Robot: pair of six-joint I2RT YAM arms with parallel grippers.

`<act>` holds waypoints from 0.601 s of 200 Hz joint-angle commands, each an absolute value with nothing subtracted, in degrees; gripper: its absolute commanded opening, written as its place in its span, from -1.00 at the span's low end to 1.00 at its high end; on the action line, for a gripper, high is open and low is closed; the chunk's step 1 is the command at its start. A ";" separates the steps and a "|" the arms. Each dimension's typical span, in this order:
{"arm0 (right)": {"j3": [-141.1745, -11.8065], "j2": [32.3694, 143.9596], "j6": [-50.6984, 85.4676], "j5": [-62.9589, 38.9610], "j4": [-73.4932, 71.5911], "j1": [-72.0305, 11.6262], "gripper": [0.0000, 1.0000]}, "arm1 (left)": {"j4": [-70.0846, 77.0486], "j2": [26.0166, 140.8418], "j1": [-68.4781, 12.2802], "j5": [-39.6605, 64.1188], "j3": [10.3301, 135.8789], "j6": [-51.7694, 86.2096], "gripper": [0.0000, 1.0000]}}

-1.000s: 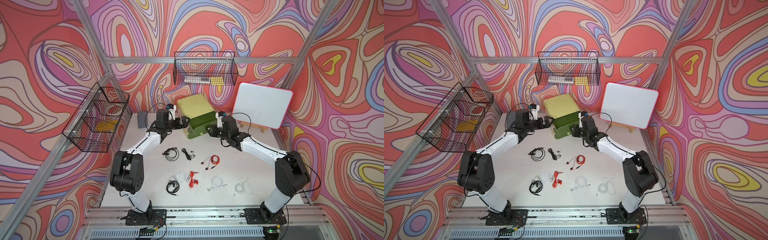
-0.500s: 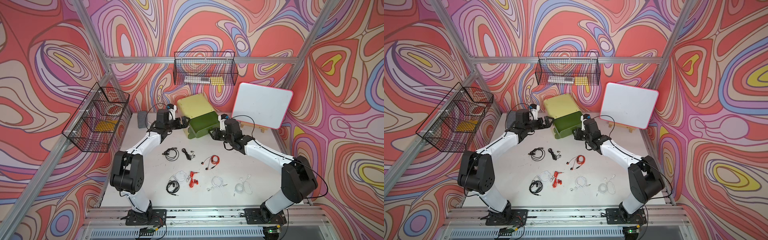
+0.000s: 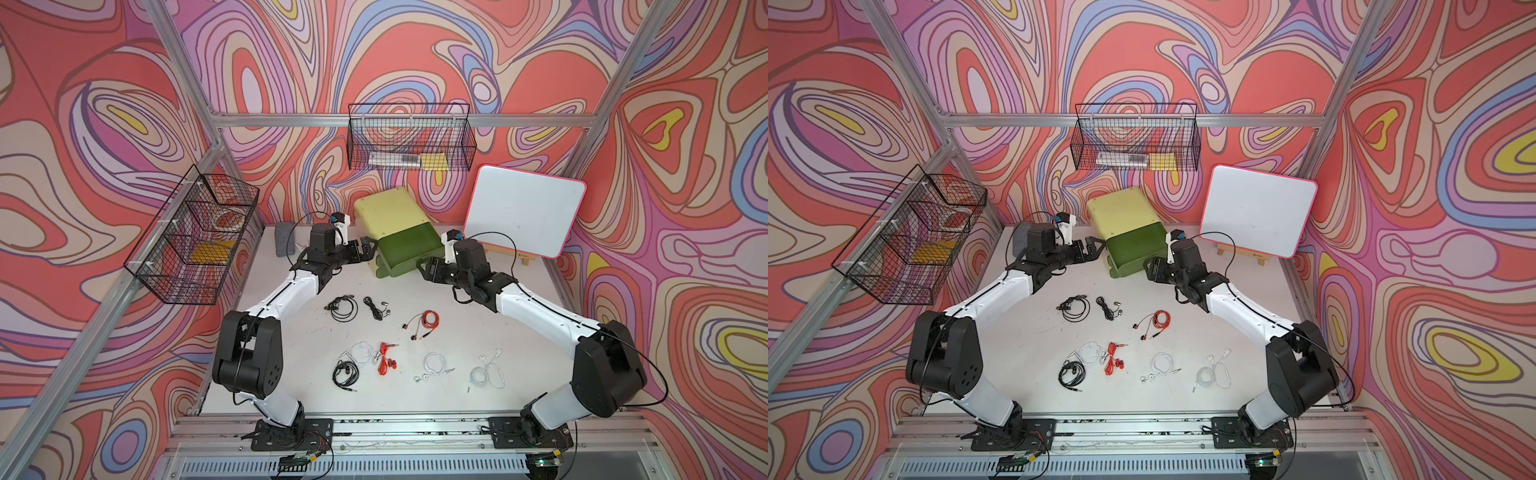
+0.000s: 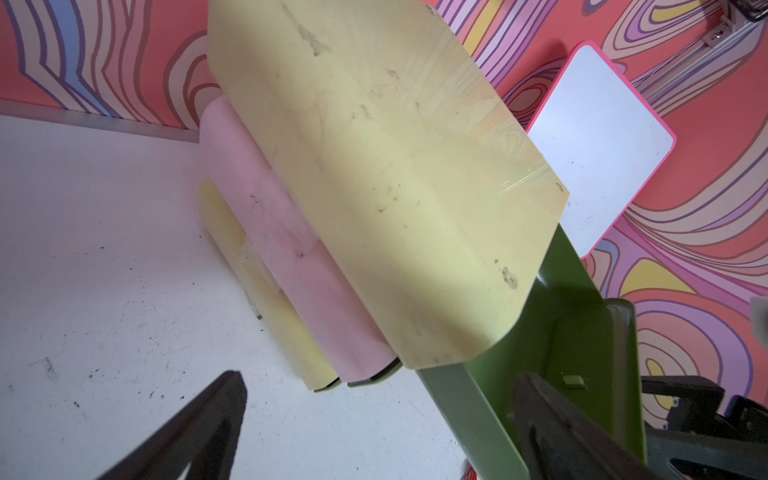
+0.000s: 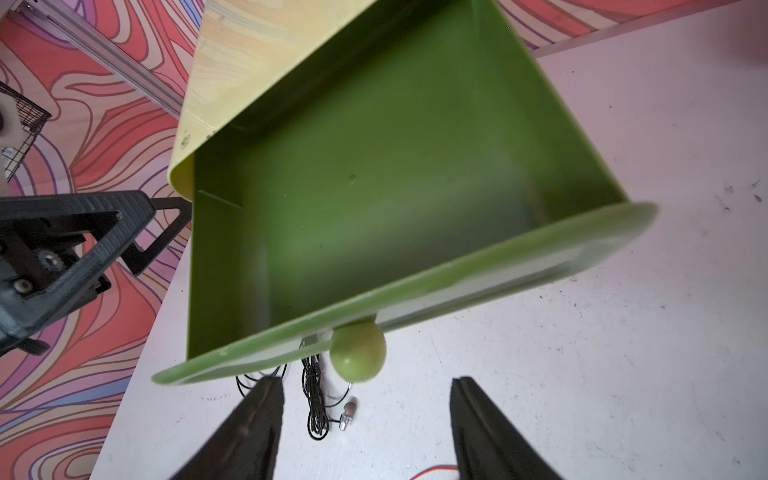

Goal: Place the wired earphones into the drawer by color
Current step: Open the drawer in the storage box, then pick up the wired earphones from the center of the board.

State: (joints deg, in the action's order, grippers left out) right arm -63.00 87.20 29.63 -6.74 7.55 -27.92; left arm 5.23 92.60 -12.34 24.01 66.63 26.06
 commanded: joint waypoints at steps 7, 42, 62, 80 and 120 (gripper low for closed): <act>-59.48 82.48 27.93 -5.43 11.48 -28.04 0.41 | 5.48 86.26 -12.39 22.88 62.50 26.63 0.98; -52.62 75.17 27.60 -4.09 15.20 -28.06 0.49 | 7.79 77.68 -12.39 21.79 52.60 26.79 0.98; -48.01 71.17 27.60 -3.20 16.77 -28.04 0.54 | 8.39 72.58 -12.39 22.32 47.02 26.94 0.98; -44.57 68.99 28.09 -3.34 17.90 -28.04 0.59 | 8.44 68.18 -12.39 22.96 42.49 27.20 0.98; -40.39 69.24 28.95 -4.37 17.46 -28.04 0.58 | 9.10 58.97 -12.39 22.76 32.53 25.62 0.98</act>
State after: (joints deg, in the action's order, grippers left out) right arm -41.93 68.90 28.27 -4.47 16.93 -27.92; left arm 7.49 63.48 -12.36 22.61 37.04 26.85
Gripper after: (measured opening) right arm 0.797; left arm 0.992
